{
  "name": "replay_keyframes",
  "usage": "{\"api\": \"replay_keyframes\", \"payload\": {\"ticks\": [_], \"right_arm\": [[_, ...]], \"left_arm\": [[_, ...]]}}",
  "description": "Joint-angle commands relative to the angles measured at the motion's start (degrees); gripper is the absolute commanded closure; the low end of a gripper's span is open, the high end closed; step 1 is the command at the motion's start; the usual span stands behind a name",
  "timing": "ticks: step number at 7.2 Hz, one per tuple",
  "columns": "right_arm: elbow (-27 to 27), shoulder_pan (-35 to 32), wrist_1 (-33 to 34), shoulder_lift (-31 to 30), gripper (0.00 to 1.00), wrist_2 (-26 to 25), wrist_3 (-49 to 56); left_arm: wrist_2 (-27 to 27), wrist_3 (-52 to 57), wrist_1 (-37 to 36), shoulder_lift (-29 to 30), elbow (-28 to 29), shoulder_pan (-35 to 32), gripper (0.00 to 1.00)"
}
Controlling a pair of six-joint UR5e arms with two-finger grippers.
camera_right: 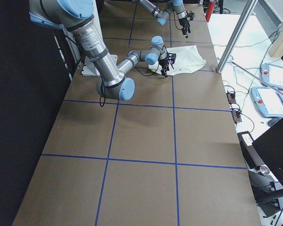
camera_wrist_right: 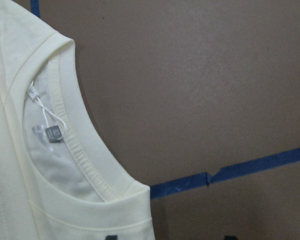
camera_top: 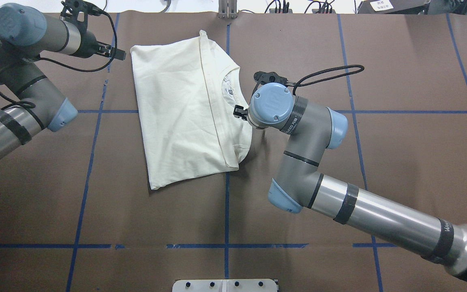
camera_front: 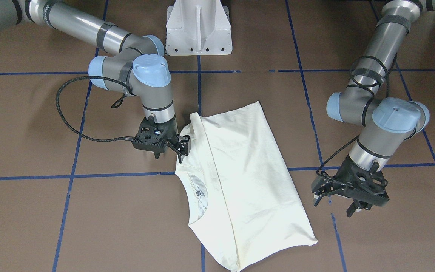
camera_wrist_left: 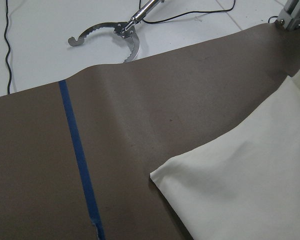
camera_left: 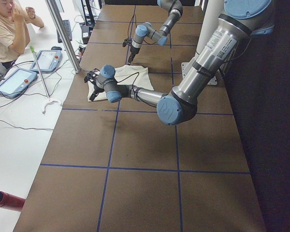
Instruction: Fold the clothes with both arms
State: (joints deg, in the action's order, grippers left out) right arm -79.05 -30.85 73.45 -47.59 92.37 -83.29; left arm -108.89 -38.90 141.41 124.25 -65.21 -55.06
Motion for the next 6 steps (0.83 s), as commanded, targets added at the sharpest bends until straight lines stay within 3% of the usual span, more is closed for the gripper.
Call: {"api": "replay_keyframes", "payload": {"ticks": [1,4,5,6], "right_arm": [[0.21,1.49,-0.07,0.04,0.29,-1.31,-0.12],[0.21,2.11,-0.15,0.13,0.35,-1.32,-0.82],[0.21,2.11,-0.07,0.13,0.42,-1.32,-1.17],[0.21,2.11,-0.15,0.13,0.65,-1.32,-2.22]], "left_arm": [[0.0,-0.03,0.0,0.02,0.0,0.04,0.0],[0.0,-0.03,0.0,0.02,0.0,0.13,0.0],[0.0,-0.03,0.0,0.02,0.0,0.13,0.0],[0.0,-0.03,0.0,0.02,0.0,0.13,0.0]]}}
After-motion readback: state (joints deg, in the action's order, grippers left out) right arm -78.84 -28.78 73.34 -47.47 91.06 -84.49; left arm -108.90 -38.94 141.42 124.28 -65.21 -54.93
